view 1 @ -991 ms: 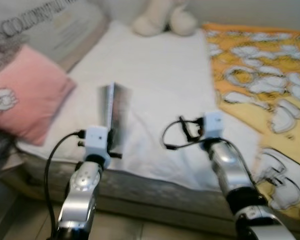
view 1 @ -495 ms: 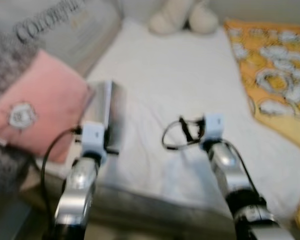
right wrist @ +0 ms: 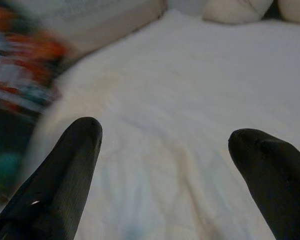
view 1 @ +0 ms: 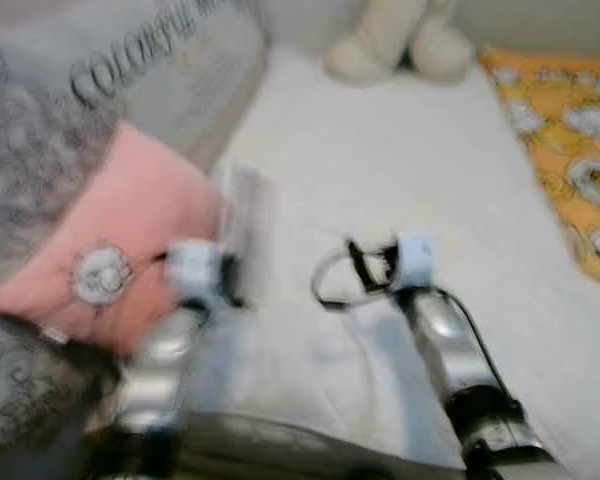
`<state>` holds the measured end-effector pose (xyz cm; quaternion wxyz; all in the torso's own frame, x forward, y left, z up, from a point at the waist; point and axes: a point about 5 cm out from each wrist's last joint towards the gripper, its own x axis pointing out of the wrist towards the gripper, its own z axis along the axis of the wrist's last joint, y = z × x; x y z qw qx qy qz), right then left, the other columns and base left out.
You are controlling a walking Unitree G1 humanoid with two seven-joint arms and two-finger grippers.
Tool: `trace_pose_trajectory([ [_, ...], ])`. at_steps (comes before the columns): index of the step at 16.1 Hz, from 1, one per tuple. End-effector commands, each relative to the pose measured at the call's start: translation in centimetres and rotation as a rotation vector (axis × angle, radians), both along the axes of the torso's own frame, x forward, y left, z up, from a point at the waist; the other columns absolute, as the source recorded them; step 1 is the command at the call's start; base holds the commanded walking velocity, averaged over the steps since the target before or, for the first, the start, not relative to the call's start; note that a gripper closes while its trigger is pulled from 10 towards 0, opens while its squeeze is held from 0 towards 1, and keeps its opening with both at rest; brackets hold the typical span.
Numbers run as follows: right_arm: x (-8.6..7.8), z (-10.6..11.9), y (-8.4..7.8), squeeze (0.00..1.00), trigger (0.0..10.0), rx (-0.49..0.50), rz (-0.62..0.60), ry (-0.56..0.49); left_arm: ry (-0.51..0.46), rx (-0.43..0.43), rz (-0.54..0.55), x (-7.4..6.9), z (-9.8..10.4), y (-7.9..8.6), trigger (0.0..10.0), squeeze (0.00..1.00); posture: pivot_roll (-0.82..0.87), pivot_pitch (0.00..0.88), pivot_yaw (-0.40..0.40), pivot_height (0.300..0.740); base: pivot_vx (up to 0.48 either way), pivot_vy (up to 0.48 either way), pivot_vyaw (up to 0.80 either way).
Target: Clean up the room
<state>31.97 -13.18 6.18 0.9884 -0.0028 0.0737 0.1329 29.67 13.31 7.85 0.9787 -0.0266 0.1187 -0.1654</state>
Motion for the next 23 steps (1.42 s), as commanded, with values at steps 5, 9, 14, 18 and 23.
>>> trace_pose_trajectory([
  [5, -0.9, 2.5, -0.7, 0.00, 10.0, -0.023, 0.032, -0.088, 0.024, -0.144, -0.027, 5.4, 3.3, 2.6, 0.0, 0.00, -0.12, 0.065, 0.031, 0.740, 0.000, 0.000, 0.00],
  [9, -3.5, 2.0, -2.4, 0.00, 10.0, -0.061, 0.020, -0.045, 0.138, -0.419, -0.067, 6.4, 2.6, 2.4, 0.0, 0.00, -0.17, 0.095, 0.039, 0.740, 0.000, 0.000, 0.00],
  [14, -4.5, 2.2, -2.3, 0.00, 10.0, -0.071, 0.041, -0.018, 0.308, -0.322, -0.070, 4.7, -1.4, 3.5, 0.0, 0.00, -0.18, 0.079, 0.034, 0.740, 0.000, 0.000, 0.00],
  [18, -4.9, 2.4, -2.3, 0.00, 10.0, -0.085, 0.063, -0.002, 0.370, 0.023, 0.126, 3.1, -3.9, 8.1, 0.0, 0.00, -0.20, 0.087, 0.023, 0.740, 0.000, 0.000, 0.00],
  [23, -5.1, 2.4, -1.9, 0.00, 10.0, -0.086, 0.074, 0.021, 0.314, 0.263, 0.083, 4.0, -2.2, 10.0, 0.0, 0.00, -0.19, 0.085, 0.020, 0.740, 0.000, 0.000, 0.00],
])
